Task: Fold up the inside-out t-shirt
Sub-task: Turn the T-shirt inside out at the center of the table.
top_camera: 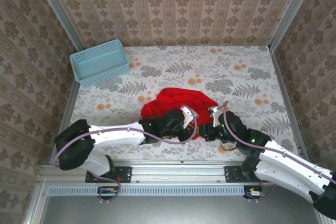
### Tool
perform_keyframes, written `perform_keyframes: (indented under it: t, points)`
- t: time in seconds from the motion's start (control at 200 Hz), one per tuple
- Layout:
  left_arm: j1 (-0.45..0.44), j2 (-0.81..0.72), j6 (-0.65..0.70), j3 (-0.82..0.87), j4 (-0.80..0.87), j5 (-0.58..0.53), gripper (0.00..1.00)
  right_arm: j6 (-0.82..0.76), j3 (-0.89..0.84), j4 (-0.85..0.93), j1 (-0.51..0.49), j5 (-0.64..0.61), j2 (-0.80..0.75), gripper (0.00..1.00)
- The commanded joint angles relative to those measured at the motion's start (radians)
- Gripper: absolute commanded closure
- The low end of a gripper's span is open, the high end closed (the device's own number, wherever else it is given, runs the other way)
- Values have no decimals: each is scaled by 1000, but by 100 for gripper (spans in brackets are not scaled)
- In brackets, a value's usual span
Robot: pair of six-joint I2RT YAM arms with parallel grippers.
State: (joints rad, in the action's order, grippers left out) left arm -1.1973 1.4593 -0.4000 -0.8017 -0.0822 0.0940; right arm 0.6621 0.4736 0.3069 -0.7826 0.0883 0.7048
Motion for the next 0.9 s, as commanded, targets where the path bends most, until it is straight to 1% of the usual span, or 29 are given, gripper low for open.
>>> perform_keyframes:
  t: [0.0,0.09,0.275,0.42,0.555,0.635,0.66,0.715,0.795,0.85,0.89]
  points:
    - [-1,-5,4,-18,-5,3,93,-1,4,34,0,-40,-23,79]
    - [4,-7,-3,-12,-6,0,100,2,-2,46,-1,-53,-30,78]
    - [5,-9,-12,-4,-16,8,100,17,-5,80,8,-102,-61,75]
    - [0,-7,-6,-17,-11,26,100,19,-8,32,18,-52,-27,75]
    - [-1,-10,-4,-22,-7,23,100,18,-11,-20,17,8,23,69]
    - [-1,-8,-4,-20,-10,25,100,21,-16,-32,17,10,30,68]
    - [-2,-7,-5,-19,-12,27,100,21,-17,-32,18,7,29,69]
    - [-2,-5,-4,-19,-13,28,100,18,-10,-16,18,-10,27,79]
    - [-2,0,-6,-14,-12,24,100,10,5,7,18,-33,14,89]
    - [-2,6,-8,-9,-12,20,100,7,20,35,18,-49,6,98]
    - [-2,14,-7,-8,-11,17,100,2,36,59,18,-56,4,100]
